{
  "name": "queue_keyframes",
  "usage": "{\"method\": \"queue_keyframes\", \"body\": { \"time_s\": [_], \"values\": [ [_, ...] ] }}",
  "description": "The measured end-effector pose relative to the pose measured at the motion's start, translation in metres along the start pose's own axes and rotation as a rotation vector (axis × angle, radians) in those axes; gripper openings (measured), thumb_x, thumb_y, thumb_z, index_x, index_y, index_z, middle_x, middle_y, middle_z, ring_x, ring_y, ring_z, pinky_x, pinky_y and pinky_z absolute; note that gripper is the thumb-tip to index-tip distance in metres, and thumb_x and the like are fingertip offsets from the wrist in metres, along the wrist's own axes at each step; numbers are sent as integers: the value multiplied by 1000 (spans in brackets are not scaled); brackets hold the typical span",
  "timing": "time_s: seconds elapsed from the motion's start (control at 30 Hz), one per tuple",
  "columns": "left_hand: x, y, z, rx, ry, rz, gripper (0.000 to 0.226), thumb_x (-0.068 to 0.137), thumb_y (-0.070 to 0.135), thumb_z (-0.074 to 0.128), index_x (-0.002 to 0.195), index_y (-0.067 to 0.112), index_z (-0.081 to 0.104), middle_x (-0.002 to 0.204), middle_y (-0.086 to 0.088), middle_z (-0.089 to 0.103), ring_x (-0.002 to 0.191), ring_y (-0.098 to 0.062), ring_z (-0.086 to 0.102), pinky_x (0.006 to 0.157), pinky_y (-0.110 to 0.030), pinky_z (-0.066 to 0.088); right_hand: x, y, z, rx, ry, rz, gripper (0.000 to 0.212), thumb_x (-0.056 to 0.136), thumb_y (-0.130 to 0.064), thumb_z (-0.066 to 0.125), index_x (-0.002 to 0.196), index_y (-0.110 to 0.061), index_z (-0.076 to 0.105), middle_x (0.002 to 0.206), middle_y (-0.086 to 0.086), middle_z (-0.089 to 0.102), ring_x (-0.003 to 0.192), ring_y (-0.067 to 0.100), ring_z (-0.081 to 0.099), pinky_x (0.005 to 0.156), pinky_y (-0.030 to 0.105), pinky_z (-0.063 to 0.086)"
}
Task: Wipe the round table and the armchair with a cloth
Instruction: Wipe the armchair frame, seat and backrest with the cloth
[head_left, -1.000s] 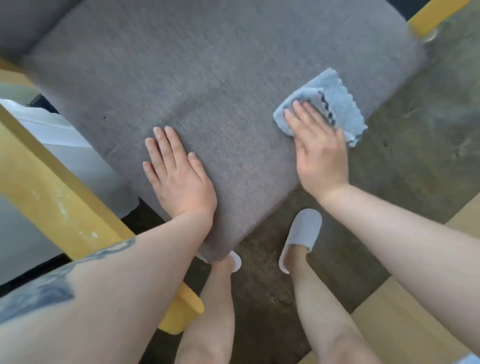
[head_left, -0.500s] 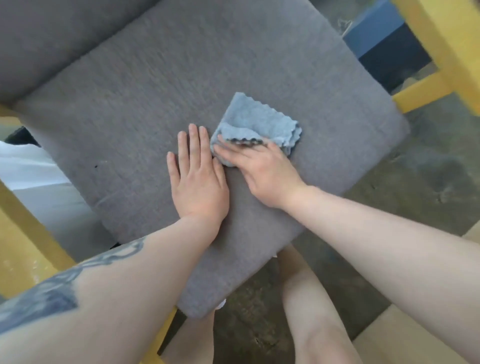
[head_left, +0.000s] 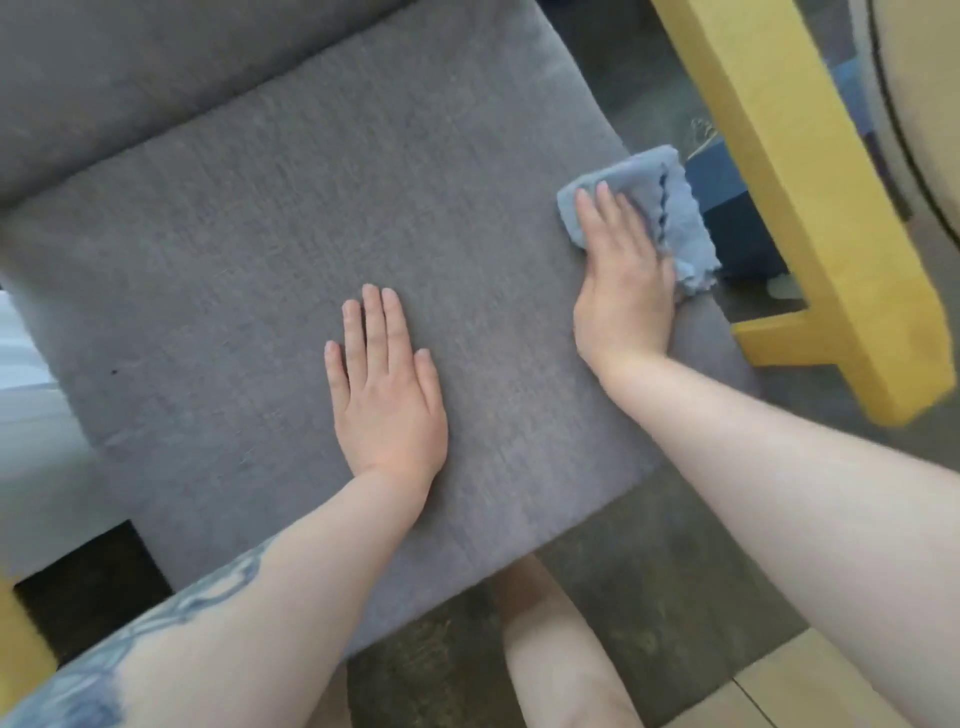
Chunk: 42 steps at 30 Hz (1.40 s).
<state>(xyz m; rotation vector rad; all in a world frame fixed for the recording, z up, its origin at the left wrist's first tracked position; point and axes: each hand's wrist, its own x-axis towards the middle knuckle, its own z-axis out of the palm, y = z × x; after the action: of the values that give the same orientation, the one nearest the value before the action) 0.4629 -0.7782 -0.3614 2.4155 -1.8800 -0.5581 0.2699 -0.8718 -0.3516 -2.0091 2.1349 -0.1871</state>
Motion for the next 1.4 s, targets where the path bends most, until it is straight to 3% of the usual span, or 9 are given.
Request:
{"method": "queue_keyframes", "body": {
  "time_s": [0.07,0.23,0.4,0.6,0.77,0.93,1.1,1.27,1.4],
  "values": [
    [-10,-5,1,-18,34,-82,60,99,34,15,156,15,12,164,-1,11,150,-19,7,120,-37,0,-43,-36,6,45,-28,-22,62,87,-3,44,146,-22,40,152,-3,38,138,15,38,107,45,29],
    [-50,-38,-1,-44,133,-434,61,98,31,24,155,12,19,162,-3,18,149,-22,14,119,-43,7,-50,-60,12,-4,-443,-1176,64,81,-10,36,143,-23,44,131,-1,61,117,21,59,110,36,23],
    [-82,-60,-3,-80,176,-627,59,100,33,19,156,14,12,163,-1,10,150,-19,7,121,-42,4,-53,-82,22,55,-233,-542,61,85,-6,40,144,-21,43,148,-1,43,131,19,48,107,47,32],
    [-104,-61,2,-196,306,-923,59,99,28,22,155,8,16,162,-4,15,149,-19,12,120,-43,9,-37,-182,56,-10,-433,-1734,59,84,-10,39,140,-25,49,139,0,54,124,22,55,112,34,17],
    [-108,-62,1,-200,280,-902,59,101,31,20,155,9,15,163,-4,12,150,-19,10,120,-41,7,-52,-217,58,82,-252,-535,66,86,0,38,148,-22,34,155,-3,31,142,16,31,112,47,24],
    [-110,-69,0,-206,287,-878,61,99,31,26,154,8,16,162,-5,14,149,-19,12,120,-41,9,-75,-274,77,198,-551,-1430,53,84,-1,48,136,-15,53,134,7,59,126,27,52,109,42,34],
    [-114,-88,-2,-199,272,-737,59,101,32,24,155,8,15,162,-3,14,149,-16,9,121,-40,8,-45,-268,72,228,-185,-367,65,83,3,34,145,-16,41,151,3,39,141,18,34,112,35,24],
    [-112,-91,-4,-159,253,-726,59,99,30,25,154,7,20,162,-6,17,149,-18,10,120,-40,8,-85,-312,77,312,-696,-1210,59,80,4,44,134,-17,56,133,5,59,128,23,50,106,34,31],
    [-116,-94,-5,-163,244,-677,60,101,32,24,155,8,14,162,-5,12,150,-16,6,121,-39,6,-35,-281,75,270,-246,-502,63,83,4,36,143,-15,44,149,6,43,138,21,38,112,37,28]
  ]
}}
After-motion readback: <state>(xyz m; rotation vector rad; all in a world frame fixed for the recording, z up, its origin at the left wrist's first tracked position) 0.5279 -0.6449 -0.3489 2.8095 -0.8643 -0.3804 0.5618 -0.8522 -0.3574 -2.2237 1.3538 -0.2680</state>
